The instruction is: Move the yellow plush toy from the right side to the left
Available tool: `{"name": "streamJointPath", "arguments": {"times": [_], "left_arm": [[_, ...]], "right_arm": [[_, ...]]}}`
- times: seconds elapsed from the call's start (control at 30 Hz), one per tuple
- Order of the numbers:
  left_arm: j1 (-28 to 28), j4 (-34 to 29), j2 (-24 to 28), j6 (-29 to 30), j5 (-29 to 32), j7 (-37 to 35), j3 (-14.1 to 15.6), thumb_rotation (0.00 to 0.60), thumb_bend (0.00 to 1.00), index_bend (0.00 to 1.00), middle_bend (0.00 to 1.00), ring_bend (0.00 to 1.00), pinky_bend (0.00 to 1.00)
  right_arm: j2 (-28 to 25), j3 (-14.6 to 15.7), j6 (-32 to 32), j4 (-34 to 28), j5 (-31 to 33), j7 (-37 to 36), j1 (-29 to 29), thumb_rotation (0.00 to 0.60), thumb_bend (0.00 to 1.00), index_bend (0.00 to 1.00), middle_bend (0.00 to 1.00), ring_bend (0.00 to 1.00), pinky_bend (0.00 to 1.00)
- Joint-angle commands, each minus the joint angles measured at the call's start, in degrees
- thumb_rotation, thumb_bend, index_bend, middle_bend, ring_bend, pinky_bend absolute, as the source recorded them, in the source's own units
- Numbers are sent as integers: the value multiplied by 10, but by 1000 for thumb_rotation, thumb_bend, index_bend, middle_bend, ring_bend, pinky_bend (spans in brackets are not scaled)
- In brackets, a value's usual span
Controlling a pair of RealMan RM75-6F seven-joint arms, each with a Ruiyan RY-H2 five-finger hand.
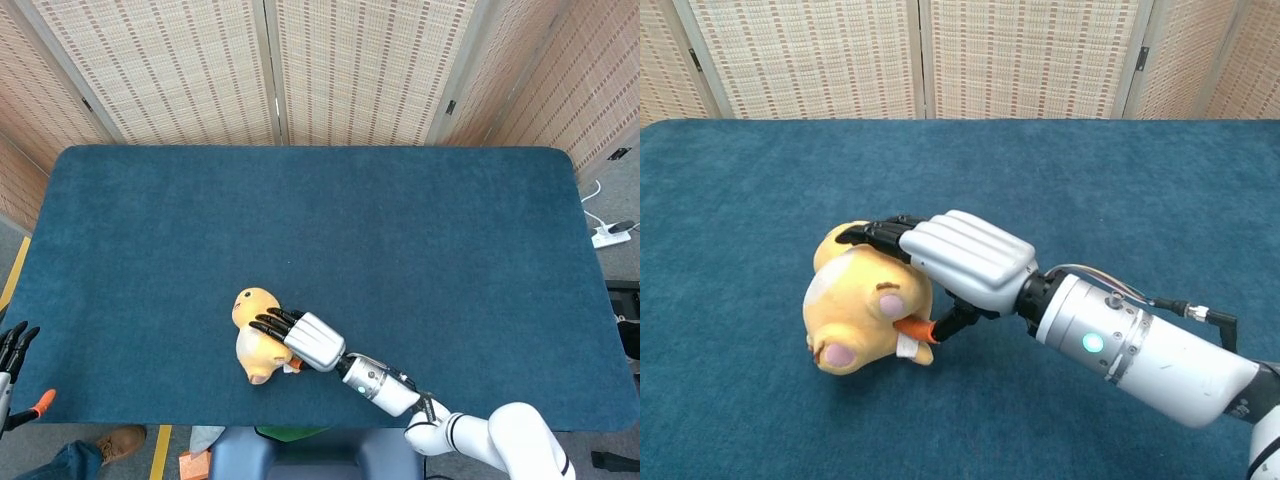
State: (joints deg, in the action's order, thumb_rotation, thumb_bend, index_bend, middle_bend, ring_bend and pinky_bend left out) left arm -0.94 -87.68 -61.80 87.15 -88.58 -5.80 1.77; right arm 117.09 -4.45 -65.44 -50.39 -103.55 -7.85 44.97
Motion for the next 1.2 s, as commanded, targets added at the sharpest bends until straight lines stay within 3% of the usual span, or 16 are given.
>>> {"name": "streamJointPath", "arguments": {"times": [0.03,0.2,0.33,0.4,0.5,0.57,0.7,0.8,0.9,1.0,1.2], "left_arm": [[-1,0,-1,1,-2,2,1,600,270,0,0,0,186],[-2,0,-4,6,-6,11,2,600,270,0,0,0,186],[2,7,-10,14,-33,0,7,600,269,0,0,0,186],[8,12,-13,18,-64,-26,17,600,270,0,0,0,187],[22,10,-21,16,-108,-27,29,600,279,0,0,0,204],[38,-5,-32,5,-140,1,33,600,279,0,0,0,218],[88,-58,-41,-67,-176,59,38,600,278,0,0,7,201],[100,-76,-40,-89,-174,70,37,600,272,0,0,6,178],[143,-130,-54,-155,-175,106,26,600,256,0,0,1,145],[196,-174,-130,-240,-162,222,-15,600,250,0,0,0,129],[235,-190,-222,-312,-95,344,-52,600,233,0,0,0,103]], "right_arm": [[-56,14,13,-87,21,10,-8,600,29,0,0,0,0],[-181,54,2,-250,25,17,-42,600,2,0,0,0,0],[-317,119,-39,-364,15,18,-91,600,2,0,0,0,0],[-380,151,-92,-387,7,22,-132,600,4,0,0,0,0],[-424,172,-197,-369,3,41,-205,600,6,0,0,0,0],[-432,170,-272,-333,19,74,-265,600,8,0,0,0,0],[-434,162,-347,-265,53,97,-342,600,13,0,0,0,0],[-436,163,-353,-254,54,87,-352,600,14,0,0,0,0],[-445,164,-366,-218,70,45,-380,600,14,0,0,0,0],[-461,163,-366,-179,87,-33,-402,600,14,0,0,0,0],[-472,165,-346,-149,77,-105,-409,600,14,0,0,0,0]]}}
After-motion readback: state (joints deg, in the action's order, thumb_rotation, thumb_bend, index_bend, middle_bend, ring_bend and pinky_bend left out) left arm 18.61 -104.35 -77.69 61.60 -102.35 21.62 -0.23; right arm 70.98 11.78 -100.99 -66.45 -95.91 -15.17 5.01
